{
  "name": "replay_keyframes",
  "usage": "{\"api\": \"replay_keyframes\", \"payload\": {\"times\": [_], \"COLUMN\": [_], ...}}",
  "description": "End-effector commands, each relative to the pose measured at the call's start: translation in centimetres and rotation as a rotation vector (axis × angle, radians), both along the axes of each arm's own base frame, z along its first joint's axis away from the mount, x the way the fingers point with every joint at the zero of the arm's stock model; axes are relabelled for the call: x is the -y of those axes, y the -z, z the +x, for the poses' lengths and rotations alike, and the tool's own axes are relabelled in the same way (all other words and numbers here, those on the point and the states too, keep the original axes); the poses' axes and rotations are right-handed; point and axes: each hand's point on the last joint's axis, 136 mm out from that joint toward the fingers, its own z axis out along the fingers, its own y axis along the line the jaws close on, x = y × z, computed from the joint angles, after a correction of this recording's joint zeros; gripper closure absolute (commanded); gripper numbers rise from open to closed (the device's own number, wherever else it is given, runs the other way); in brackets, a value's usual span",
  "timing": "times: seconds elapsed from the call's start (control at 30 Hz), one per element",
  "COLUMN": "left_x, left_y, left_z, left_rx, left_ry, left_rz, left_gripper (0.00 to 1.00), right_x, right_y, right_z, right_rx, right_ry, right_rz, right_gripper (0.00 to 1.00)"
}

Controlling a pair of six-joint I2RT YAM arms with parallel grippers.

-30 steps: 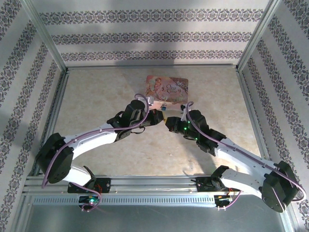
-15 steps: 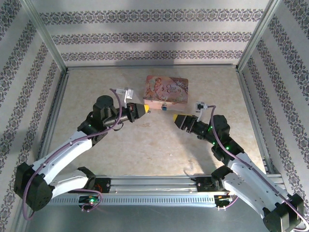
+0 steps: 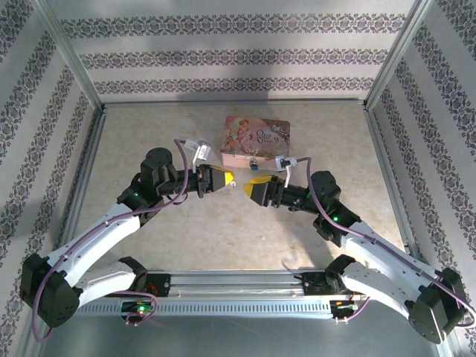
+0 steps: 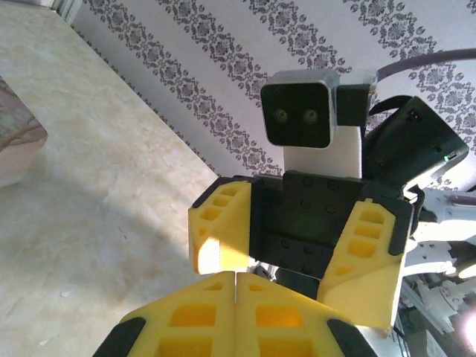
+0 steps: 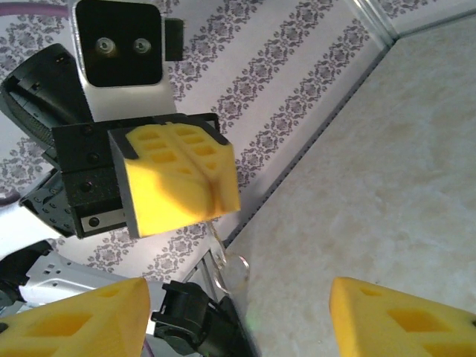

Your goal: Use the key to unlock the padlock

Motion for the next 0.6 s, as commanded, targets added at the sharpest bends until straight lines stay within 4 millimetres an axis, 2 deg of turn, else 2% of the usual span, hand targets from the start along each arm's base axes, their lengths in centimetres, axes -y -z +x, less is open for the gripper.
{"api": "replay_keyframes", "payload": {"times": [0.0, 0.17, 0.57], "left_x": [0.1, 0.1, 0.0], "left_y": [-0.6, -0.4, 0.0], "left_z": [-0.2, 0.0, 0.6], "left_rx": [0.051, 0.048, 0.043], "left_ry": [0.026, 0.017, -0.013], "left_rz": [-0.02, -0.016, -0.013], "left_gripper": [1.0, 1.0, 1.0], "right_x": [-1.0, -2.4, -3.1], "right_y": [-2.7, -2.5, -1.5], "right_z": [-0.6, -0.6, -0.4], "right_rx": [0.084, 0.075, 0.042], "right_ry": [-0.051, -0.09, -0.1], "right_rz": [0.053, 0.045, 0.035], "right_gripper": [0.37, 0.42, 0.53]}}
